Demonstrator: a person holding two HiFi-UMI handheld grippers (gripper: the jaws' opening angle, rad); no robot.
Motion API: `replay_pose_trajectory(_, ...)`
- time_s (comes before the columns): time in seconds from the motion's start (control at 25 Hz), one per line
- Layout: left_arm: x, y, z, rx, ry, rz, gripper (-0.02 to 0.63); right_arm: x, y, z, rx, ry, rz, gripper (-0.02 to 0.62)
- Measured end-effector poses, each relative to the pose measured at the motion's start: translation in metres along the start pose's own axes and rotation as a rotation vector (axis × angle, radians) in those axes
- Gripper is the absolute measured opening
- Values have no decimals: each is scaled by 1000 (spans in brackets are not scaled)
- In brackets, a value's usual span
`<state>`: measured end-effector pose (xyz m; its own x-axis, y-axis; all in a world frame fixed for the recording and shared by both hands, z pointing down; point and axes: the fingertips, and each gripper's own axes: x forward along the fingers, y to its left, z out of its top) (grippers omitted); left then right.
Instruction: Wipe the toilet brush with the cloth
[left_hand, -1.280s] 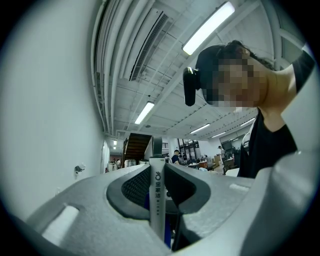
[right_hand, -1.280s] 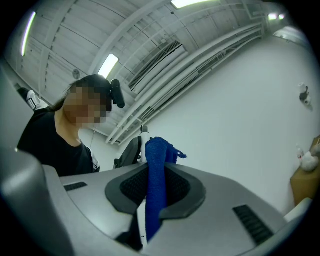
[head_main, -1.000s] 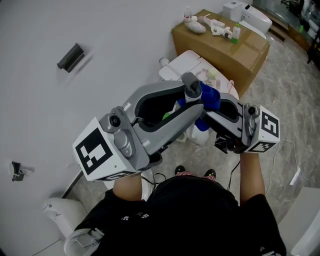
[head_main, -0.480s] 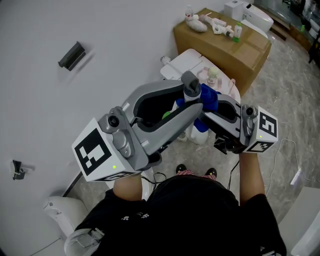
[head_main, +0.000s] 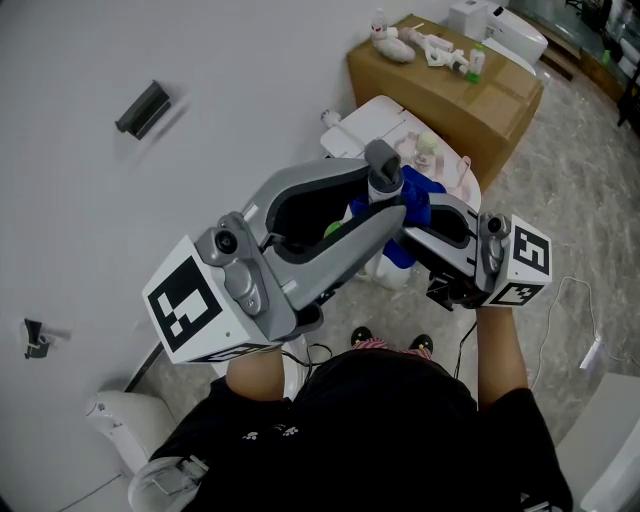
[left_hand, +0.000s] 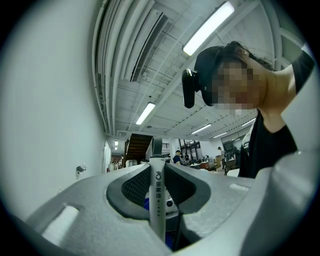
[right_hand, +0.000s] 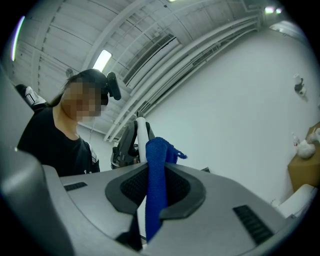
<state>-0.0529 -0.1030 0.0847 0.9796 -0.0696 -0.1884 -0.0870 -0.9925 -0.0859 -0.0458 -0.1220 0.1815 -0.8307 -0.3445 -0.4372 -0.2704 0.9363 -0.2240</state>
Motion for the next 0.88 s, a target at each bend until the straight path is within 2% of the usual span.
replay_pose_trajectory(0.88,-3,-6,10,-8,-37,-7,91,-3,4,-24,47,44,11,63)
